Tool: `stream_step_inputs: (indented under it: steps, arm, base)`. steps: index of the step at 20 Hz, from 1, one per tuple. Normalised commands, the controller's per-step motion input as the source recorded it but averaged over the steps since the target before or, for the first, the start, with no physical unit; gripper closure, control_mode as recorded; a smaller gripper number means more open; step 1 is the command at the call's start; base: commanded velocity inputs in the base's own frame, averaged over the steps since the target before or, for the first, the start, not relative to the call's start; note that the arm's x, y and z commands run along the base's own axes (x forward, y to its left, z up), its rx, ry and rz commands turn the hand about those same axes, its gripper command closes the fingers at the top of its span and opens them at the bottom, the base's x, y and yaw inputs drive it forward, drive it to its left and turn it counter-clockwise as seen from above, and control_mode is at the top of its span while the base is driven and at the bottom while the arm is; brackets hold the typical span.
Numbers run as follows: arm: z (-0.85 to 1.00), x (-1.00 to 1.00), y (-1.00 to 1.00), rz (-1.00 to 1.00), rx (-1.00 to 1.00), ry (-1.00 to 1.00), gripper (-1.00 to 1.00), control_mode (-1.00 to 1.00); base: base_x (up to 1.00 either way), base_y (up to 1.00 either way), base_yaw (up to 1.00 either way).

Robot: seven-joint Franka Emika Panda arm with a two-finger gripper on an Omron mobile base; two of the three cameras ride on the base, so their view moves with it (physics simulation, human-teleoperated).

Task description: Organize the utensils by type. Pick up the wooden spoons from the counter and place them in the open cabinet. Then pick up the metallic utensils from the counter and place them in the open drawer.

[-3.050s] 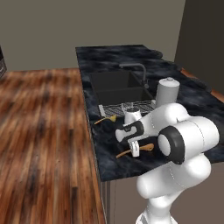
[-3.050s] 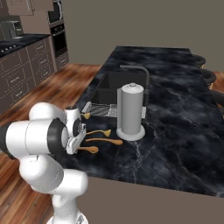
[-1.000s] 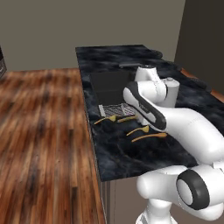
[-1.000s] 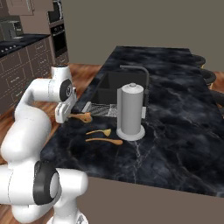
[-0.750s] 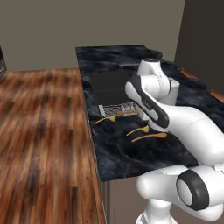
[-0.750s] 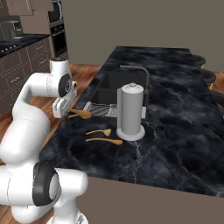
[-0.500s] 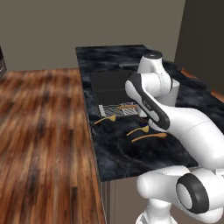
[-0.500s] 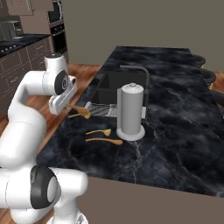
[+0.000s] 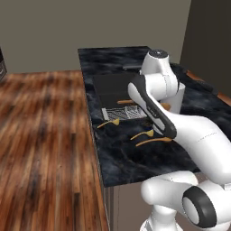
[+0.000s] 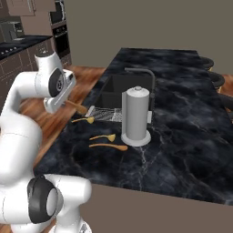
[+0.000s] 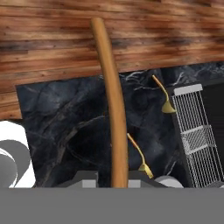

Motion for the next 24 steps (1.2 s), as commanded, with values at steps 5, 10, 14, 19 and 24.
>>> stream_step_inputs:
  steps: [5,10,14,19,24]
  arm:
    - [0.52,0.00,0.00,0.13,0.01,-0.01,1.00,-1.00]
    - [0.45,-0.11,0.00,0.14,0.00,-0.02,1.00,-1.00]
    - [0.21,-0.26,-0.01,0.06,0.00,-0.16,1.00,-1.00]
    - [0.16,-0.43,-0.10,0.00,0.00,-0.24,1.00,-1.00]
    - [0.11,-0.42,-0.15,0.00,0.00,-0.25,1.00,-1.00]
  base:
    - [0.00,0.00,0.00]
    - [0.00,0.00,0.00]
    - [0.00,0.00,0.00]
    - [0.00,0.00,0.00]
    - [0.00,0.00,0.00]
